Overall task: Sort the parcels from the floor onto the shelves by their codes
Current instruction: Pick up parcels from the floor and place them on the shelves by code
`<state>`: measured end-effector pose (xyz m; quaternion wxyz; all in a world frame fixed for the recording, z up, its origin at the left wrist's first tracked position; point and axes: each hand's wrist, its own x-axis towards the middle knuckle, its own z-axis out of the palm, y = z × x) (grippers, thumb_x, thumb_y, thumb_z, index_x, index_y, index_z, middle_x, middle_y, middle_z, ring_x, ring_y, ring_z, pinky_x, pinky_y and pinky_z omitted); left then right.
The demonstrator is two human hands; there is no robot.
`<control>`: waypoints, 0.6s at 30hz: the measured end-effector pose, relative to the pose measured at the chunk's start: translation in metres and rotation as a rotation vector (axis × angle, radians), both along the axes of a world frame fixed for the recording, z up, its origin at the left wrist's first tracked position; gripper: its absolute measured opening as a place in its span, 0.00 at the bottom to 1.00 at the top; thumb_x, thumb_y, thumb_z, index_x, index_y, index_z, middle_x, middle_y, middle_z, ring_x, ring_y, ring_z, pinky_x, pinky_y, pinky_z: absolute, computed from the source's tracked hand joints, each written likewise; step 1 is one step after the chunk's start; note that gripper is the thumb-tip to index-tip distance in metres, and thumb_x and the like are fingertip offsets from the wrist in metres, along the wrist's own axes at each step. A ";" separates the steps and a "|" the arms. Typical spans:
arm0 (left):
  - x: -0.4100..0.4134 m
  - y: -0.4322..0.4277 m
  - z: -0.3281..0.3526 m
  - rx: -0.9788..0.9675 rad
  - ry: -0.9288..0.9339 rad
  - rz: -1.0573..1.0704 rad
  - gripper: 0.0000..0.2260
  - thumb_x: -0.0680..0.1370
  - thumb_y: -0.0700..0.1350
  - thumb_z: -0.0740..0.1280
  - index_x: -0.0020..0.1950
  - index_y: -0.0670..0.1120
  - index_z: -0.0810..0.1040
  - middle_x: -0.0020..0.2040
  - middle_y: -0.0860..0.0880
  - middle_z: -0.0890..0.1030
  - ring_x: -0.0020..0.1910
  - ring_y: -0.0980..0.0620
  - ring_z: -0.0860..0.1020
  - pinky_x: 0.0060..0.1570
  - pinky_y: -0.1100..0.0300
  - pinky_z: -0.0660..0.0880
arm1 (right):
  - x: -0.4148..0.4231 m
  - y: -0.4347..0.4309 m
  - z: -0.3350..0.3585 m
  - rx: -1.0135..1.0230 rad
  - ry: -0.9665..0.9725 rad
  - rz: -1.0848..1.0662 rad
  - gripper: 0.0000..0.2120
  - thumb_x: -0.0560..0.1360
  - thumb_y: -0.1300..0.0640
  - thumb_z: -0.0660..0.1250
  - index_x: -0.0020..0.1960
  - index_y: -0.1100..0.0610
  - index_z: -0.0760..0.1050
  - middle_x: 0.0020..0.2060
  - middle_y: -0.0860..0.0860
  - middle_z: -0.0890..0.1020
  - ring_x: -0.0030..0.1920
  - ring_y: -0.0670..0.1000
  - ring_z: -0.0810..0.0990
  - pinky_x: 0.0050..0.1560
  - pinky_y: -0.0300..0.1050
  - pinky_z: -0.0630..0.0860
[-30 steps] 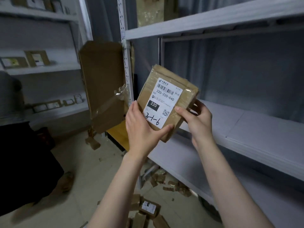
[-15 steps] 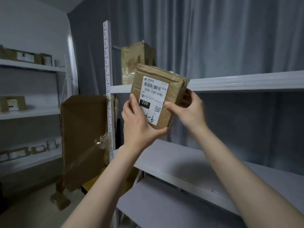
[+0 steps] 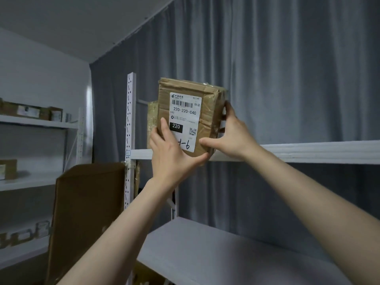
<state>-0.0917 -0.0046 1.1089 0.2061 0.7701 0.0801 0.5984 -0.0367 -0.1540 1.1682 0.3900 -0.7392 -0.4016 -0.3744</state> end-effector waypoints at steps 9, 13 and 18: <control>0.081 0.001 0.048 -0.053 0.008 -0.085 0.67 0.54 0.75 0.67 0.79 0.40 0.44 0.71 0.37 0.59 0.72 0.38 0.58 0.73 0.50 0.58 | 0.065 0.004 0.051 0.001 -0.002 -0.066 0.56 0.54 0.37 0.73 0.76 0.53 0.55 0.66 0.53 0.77 0.63 0.57 0.78 0.61 0.56 0.76; 0.120 -0.002 0.057 -0.108 0.046 -0.118 0.64 0.59 0.70 0.75 0.79 0.39 0.44 0.71 0.37 0.60 0.70 0.37 0.60 0.71 0.49 0.59 | 0.098 0.007 0.057 0.004 0.049 -0.105 0.56 0.64 0.46 0.78 0.79 0.56 0.46 0.70 0.57 0.72 0.69 0.57 0.72 0.69 0.53 0.70; 0.161 0.004 0.061 -0.139 0.101 -0.142 0.64 0.59 0.68 0.77 0.79 0.39 0.43 0.71 0.37 0.60 0.70 0.37 0.60 0.71 0.49 0.59 | 0.138 0.014 0.059 -0.039 0.157 -0.166 0.46 0.70 0.49 0.75 0.77 0.59 0.50 0.68 0.57 0.73 0.67 0.59 0.73 0.61 0.47 0.71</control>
